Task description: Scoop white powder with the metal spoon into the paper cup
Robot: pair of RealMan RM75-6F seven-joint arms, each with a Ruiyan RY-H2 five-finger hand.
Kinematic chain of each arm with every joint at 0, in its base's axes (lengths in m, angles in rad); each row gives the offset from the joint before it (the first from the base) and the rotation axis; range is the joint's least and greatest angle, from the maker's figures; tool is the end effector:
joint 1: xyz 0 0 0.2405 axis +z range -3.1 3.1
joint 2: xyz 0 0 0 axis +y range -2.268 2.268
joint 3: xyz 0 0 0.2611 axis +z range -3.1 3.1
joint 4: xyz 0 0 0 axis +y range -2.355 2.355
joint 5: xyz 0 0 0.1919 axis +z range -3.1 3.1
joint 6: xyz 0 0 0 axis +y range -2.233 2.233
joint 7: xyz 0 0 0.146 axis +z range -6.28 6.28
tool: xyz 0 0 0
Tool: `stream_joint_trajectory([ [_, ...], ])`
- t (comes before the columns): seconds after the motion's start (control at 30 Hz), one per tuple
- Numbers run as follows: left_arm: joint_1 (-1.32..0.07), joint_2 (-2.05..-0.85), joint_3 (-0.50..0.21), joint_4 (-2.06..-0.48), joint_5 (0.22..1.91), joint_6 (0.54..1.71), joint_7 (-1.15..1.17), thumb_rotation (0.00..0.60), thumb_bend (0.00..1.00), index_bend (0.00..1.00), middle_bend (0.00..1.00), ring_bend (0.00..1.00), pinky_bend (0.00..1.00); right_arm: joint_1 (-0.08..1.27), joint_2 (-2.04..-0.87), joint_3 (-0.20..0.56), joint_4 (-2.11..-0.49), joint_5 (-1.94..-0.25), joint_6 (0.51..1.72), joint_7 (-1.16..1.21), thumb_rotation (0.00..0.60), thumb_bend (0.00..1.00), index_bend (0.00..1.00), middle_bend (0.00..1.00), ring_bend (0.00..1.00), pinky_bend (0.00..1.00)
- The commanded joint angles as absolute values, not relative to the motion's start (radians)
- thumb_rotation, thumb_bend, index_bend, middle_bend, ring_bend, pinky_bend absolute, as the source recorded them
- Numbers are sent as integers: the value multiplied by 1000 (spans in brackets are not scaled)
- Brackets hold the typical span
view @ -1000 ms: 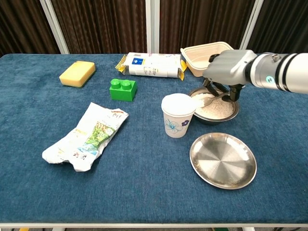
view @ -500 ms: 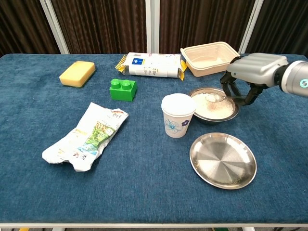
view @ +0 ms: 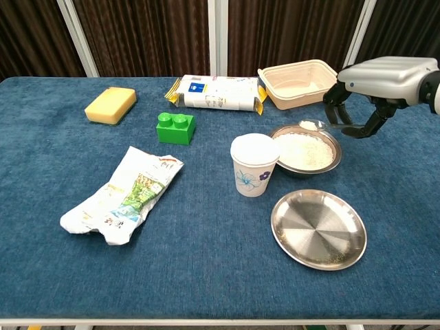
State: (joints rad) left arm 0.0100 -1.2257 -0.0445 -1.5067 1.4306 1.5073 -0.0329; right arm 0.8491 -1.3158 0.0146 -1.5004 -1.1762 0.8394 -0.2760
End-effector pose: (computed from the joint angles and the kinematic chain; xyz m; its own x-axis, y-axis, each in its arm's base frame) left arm -0.3437 0.1496 0.1586 0.3592 0.0173 0.9331 0.9214 0.1522 -0.3576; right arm -0.1755 -0.3576 0.0469 0.6719 -0.2772 0.6868 -0.7120 -0.4975 0.4956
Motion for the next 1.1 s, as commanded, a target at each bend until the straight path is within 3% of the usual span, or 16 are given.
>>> stream_joint_trajectory([
  [0.03, 11, -1228, -45, -1503, 1428, 1509, -28, 600, 165, 233, 137, 71, 48, 877, -1266, 36, -1579, -1185, 800, -299, 600, 365, 609, 594, 235, 52],
  [0.23, 11, -1233, -46, -1498, 1424, 1506, -30, 600, 164, 233, 137, 71, 48, 944, -1239, 59, -1649, -1154, 730, -390, 600, 365, 609, 593, 235, 52],
  [0.4, 18, -1236, -44, -1493, 1422, 1514, -34, 600, 164, 233, 137, 71, 48, 1024, -1257, 47, -1663, -1099, 705, -596, 600, 365, 609, 593, 235, 51],
  [0.8, 29, -1244, -41, -1475, 1417, 1519, -61, 600, 164, 233, 137, 71, 48, 1226, -1336, -45, -1734, -861, 792, -1187, 600, 366, 610, 593, 235, 24],
  [1.1, 32, -1247, -36, -1468, 1427, 1521, -67, 600, 164, 233, 137, 71, 48, 1293, -1418, -118, -1722, -882, 913, -1444, 600, 366, 614, 593, 235, 0],
])
